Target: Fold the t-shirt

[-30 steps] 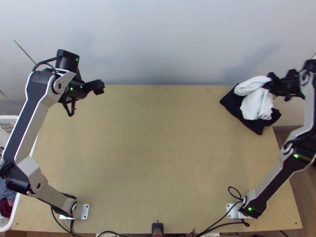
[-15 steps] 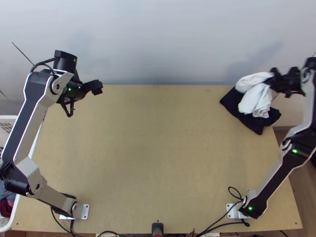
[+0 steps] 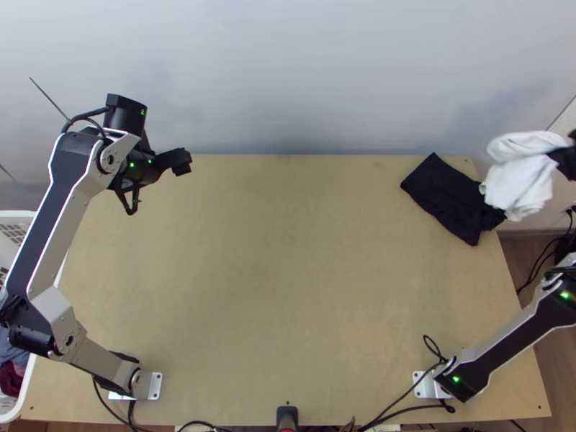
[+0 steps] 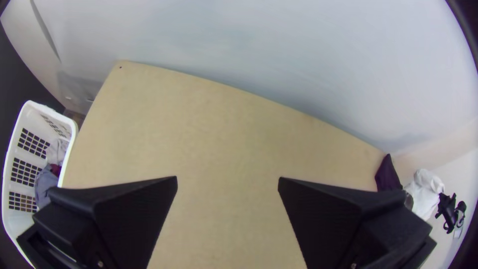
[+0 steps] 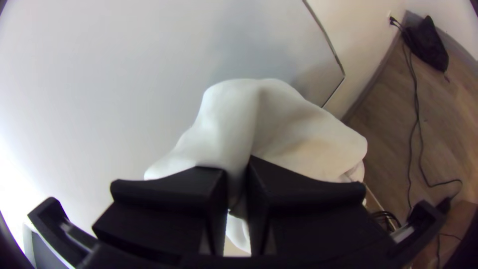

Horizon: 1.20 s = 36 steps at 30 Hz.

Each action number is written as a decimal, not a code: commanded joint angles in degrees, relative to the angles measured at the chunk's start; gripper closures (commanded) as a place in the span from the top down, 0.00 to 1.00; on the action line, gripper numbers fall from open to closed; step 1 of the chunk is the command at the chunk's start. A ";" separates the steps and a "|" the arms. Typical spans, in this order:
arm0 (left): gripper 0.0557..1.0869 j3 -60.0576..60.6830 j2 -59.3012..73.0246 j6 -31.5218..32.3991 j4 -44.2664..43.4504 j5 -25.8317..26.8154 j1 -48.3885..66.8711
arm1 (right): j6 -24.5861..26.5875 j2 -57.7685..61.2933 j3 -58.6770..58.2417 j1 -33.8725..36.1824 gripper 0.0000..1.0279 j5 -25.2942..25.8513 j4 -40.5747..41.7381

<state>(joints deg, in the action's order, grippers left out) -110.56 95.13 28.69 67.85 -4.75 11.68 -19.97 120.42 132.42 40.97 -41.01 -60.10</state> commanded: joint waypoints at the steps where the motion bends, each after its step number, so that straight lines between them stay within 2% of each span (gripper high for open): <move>1: 0.96 0.61 -0.21 -0.12 0.00 -0.08 0.27 | 4.41 -0.71 -0.85 1.92 0.03 2.08 0.15; 6: 0.96 1.40 -0.65 -0.12 -0.09 -0.08 0.09 | 8.45 3.77 -1.73 -4.85 0.03 6.74 0.07; 11: 0.96 4.22 -2.41 -0.74 -0.44 -0.08 -2.01 | 9.33 8.51 -1.64 -15.39 0.03 11.31 0.07; 16: 0.96 6.24 -4.34 -1.44 -0.97 0.36 -5.53 | 8.89 9.83 -3.57 -24.36 0.03 12.98 -0.02; 19: 0.96 7.64 -5.22 -2.14 -1.41 1.15 -7.73 | 8.72 9.75 -4.63 -26.64 0.03 13.86 -0.64; 22: 0.96 8.35 -5.48 -2.23 -2.11 1.94 -8.96 | 9.51 9.57 -5.33 -25.85 0.03 14.12 -5.91; 25: 0.96 8.79 -5.48 -2.14 -2.99 2.47 -9.13 | 12.23 6.32 -11.57 -24.01 0.19 14.65 -7.49; 27: 0.96 9.05 -5.31 -2.06 -3.61 3.00 -8.96 | 13.20 3.77 -16.05 -21.99 0.22 14.74 -6.88; 30: 0.96 9.05 -5.04 -1.70 -4.49 3.08 -8.08 | 13.46 0.60 -18.51 -19.35 0.51 14.65 -6.79; 32: 0.96 9.05 -4.87 -1.35 -4.84 3.08 -7.29 | 13.90 -1.68 -18.34 -18.12 0.75 14.56 -6.79; 33: 0.96 9.05 -4.87 -1.27 -5.01 3.08 -6.94 | 13.90 -3.09 -17.81 -17.94 0.83 14.56 -6.88; 36: 0.96 8.79 -4.78 -1.09 -5.19 3.08 -6.50 | 11.35 -6.43 -14.73 -17.42 0.90 14.56 -7.14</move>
<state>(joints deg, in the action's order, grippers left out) -101.84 90.13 27.00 63.64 -1.91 4.21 -7.01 120.66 117.12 21.39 -26.50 -66.67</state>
